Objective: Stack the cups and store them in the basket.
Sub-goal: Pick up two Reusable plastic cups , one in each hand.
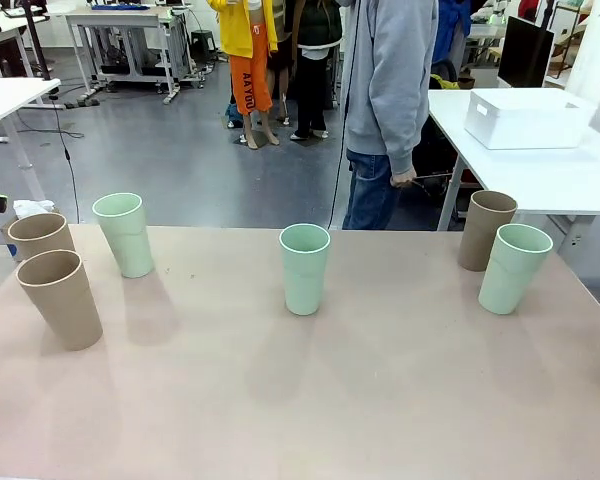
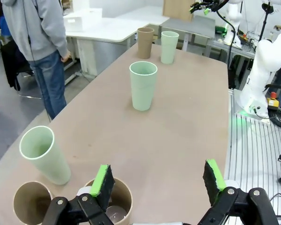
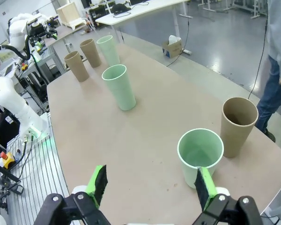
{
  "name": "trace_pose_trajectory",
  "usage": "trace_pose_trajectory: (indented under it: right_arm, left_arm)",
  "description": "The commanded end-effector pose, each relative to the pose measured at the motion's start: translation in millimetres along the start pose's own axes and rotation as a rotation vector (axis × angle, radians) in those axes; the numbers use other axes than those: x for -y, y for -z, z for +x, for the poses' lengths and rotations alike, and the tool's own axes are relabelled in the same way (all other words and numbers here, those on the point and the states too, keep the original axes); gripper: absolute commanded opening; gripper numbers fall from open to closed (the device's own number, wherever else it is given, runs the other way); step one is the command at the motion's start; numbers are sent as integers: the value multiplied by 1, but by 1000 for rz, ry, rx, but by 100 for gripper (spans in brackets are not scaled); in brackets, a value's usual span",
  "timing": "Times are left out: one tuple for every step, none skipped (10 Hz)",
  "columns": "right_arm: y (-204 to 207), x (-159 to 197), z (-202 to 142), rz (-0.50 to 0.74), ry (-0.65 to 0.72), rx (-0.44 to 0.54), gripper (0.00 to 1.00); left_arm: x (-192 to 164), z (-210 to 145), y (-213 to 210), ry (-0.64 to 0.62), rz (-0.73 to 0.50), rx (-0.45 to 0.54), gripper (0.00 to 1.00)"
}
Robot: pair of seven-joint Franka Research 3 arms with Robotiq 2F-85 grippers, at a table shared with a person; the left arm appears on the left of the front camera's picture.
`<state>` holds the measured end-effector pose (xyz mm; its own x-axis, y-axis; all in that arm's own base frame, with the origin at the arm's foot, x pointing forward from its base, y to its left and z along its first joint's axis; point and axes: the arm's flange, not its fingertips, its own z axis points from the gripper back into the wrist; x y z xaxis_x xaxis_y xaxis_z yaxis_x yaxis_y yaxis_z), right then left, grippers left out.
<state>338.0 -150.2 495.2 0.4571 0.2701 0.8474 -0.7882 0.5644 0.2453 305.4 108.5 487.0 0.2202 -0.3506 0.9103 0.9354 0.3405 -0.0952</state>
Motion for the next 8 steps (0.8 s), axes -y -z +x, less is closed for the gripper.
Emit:
trace_pose_trajectory:
  right_arm:
    - [0,3,2,5,-27,25,100]
    - [0,3,2,5,-27,25,100]
    - [0,3,2,5,-27,25,100]
    - [0,3,2,5,-27,25,100]
    - [0,3,2,5,-27,25,100]
    - [0,3,2,5,-27,25,100]
    - [0,3,2,5,-27,25,100]
    - [0,3,2,5,-27,25,100]
  left_arm:
    - [-3,1,0,24,-2,23,100]
    - [-3,1,0,24,-2,23,100]
    - [-3,1,0,24,-2,23,100]
    - [-3,1,0,24,-2,23,100]
    - [-3,1,0,24,-2,23,100]
    - [-3,1,0,24,-2,23,100]
    - [-3,1,0,24,-2,23,100]
    - [-3,1,0,24,-2,23,100]
